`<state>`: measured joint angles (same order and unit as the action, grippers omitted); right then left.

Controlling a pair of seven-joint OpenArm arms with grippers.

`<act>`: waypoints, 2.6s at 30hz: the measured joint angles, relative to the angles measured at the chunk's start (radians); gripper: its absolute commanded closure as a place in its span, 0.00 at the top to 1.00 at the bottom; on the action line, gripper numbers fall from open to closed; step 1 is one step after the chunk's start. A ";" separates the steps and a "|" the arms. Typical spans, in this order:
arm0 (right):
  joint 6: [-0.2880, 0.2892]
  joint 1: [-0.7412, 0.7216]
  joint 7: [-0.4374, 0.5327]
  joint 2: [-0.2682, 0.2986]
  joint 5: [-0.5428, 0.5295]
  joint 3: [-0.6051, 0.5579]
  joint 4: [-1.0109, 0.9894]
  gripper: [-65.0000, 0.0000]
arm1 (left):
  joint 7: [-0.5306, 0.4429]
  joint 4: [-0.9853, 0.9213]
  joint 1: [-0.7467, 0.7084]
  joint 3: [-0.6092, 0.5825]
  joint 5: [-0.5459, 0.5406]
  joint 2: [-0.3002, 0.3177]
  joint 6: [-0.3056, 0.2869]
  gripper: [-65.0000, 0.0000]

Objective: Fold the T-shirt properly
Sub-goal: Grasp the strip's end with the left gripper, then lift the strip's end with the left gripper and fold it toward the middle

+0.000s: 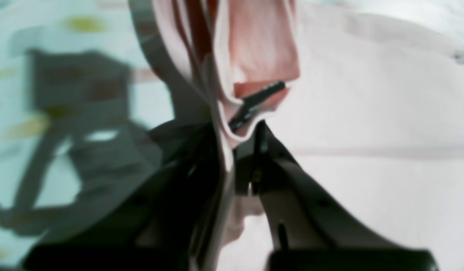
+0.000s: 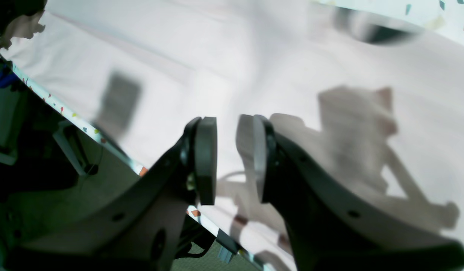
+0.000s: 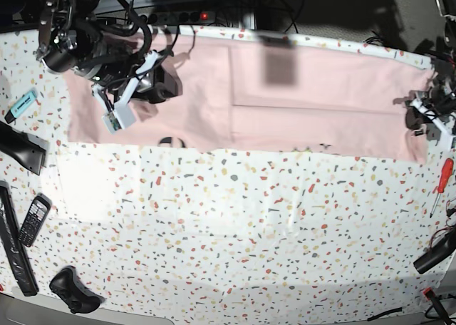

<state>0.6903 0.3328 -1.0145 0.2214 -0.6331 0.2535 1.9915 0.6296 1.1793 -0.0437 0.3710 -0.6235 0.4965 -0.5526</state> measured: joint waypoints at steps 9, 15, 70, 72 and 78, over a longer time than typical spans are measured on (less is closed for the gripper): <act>0.000 0.000 0.001 0.000 -0.001 0.000 0.000 0.25 | 0.170 0.100 -0.003 0.002 -0.060 0.025 0.012 0.00; 0.000 0.000 0.001 -0.001 -0.001 0.000 0.000 0.25 | 0.232 0.351 -0.046 0.003 -0.087 -0.029 0.105 0.00; 0.000 0.000 0.001 0.000 -0.001 0.000 0.000 0.25 | 0.188 0.666 -0.021 -0.571 0.274 -0.394 0.230 0.40; 0.000 0.000 0.001 0.000 -0.001 0.000 0.000 0.25 | 0.196 0.666 -0.019 -0.528 0.396 -0.394 0.233 0.40; 0.000 0.001 0.001 0.000 -0.001 0.000 0.000 0.25 | 0.281 0.666 -0.051 -0.467 0.418 -0.317 0.231 0.40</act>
<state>0.6903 0.3336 -1.0134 0.2214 -0.6338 0.2535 1.9915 0.9108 1.8450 -0.0952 -0.0959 -0.2058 0.1795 -0.3214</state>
